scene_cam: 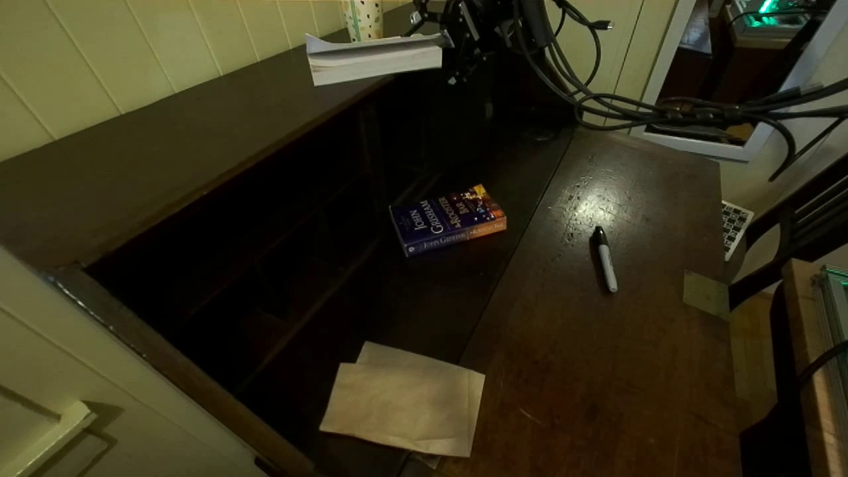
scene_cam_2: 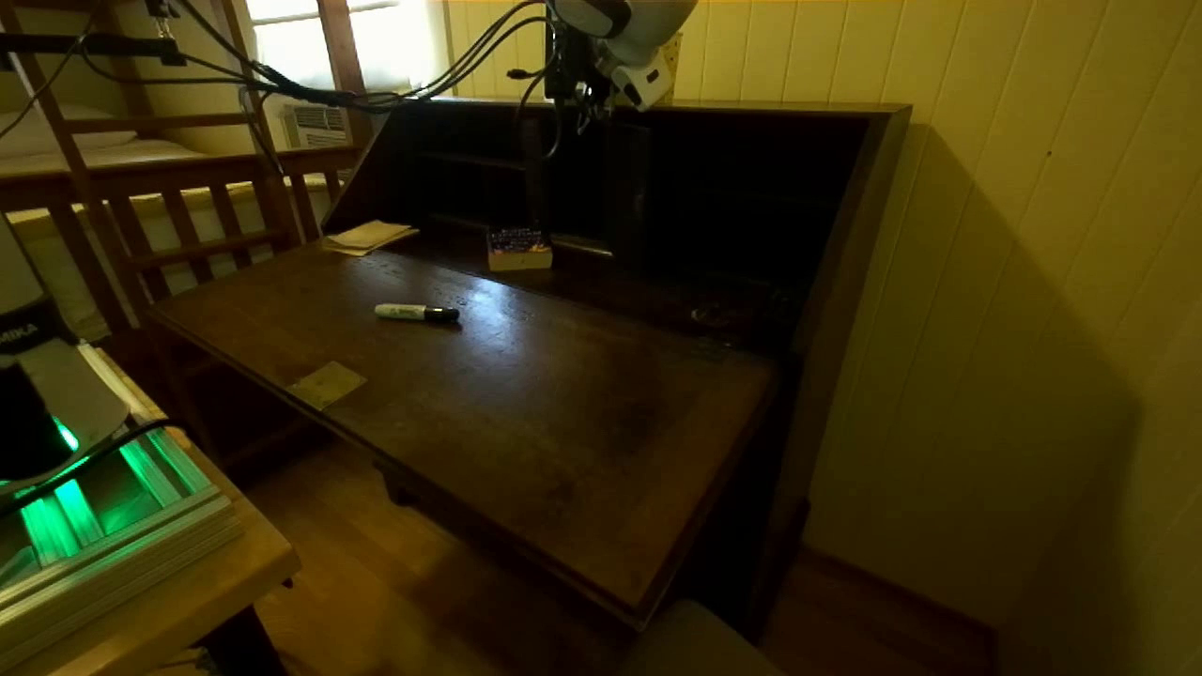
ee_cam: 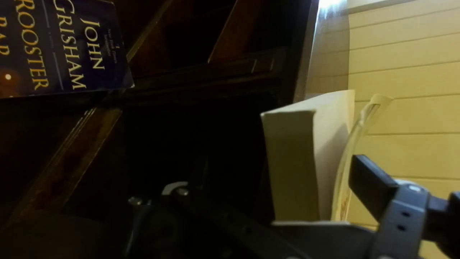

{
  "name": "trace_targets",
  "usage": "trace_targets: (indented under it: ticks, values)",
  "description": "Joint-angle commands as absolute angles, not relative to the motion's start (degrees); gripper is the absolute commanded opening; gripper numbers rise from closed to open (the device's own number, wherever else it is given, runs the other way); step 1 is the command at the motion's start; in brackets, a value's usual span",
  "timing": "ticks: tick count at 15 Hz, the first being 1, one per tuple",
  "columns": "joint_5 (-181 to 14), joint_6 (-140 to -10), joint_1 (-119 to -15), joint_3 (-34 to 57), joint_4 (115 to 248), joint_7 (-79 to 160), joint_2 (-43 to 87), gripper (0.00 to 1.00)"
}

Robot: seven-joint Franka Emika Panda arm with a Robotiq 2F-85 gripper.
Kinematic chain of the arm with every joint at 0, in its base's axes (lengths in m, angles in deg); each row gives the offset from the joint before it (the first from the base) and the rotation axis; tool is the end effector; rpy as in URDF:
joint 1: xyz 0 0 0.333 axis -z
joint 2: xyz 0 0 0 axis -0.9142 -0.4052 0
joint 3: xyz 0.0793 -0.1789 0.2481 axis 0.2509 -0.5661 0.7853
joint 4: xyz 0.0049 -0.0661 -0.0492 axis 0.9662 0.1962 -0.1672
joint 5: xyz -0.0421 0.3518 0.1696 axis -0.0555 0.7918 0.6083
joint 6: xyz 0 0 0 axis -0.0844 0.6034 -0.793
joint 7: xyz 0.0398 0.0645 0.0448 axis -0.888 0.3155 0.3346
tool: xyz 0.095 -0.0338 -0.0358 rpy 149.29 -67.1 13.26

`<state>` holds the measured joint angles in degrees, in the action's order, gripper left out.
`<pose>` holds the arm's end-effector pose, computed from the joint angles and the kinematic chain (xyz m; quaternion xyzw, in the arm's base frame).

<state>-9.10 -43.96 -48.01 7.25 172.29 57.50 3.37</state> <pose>0.6789 -0.2275 0.3581 -0.8012 0.3004 -0.0778 0.5117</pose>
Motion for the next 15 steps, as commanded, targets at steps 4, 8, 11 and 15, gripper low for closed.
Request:
trace_targets:
  ticks: [4, 8, 11, 15]
  values:
    - [-7.17, -44.76, -47.24, 8.06, 174.30, 59.23, 4.61, 0.50]
    - [-6.33, -43.90, -46.84, 8.28, 174.25, 59.05, 5.01, 0.24]
    - [-5.85, -43.14, -46.78, 8.23, 174.36, 58.58, 4.88, 0.13]
    - [-5.88, -41.98, -46.60, 8.17, 174.45, 58.24, 5.01, 0.12]
